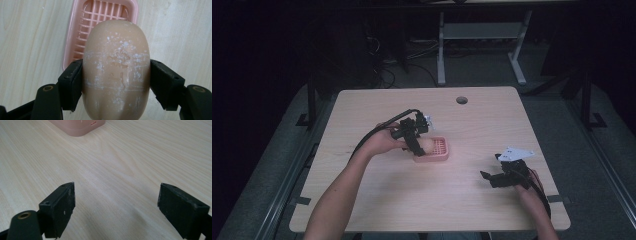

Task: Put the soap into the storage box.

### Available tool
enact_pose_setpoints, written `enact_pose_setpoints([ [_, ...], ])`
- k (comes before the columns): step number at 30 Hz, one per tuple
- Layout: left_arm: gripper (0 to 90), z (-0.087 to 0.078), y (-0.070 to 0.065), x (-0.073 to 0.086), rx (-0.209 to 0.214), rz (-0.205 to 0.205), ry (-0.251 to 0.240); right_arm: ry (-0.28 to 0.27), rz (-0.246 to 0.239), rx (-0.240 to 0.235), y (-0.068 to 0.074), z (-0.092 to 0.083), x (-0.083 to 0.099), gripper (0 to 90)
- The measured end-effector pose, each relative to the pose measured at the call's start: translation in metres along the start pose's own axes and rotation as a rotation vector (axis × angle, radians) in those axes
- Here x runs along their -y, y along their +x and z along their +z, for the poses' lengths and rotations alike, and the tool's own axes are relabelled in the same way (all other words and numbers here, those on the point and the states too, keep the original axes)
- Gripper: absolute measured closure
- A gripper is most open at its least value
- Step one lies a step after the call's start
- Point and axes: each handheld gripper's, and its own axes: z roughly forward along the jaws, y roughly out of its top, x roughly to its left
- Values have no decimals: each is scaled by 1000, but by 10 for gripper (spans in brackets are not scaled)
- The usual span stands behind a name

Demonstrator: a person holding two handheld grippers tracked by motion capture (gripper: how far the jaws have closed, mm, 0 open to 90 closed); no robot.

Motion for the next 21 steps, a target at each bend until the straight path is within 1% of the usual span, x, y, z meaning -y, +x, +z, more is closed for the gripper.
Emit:
enact_pose_setpoints([
  [6,320,4,3,-4,2,0,-1,1,1,-1,0,0,0,139],
  [17,320,14,7,-13,21,-2,-6,2,0,-2,0,1,0,139],
  [21,320,17,8,-14,28,-3,7,3,2,-2,0,1,0,139],
])
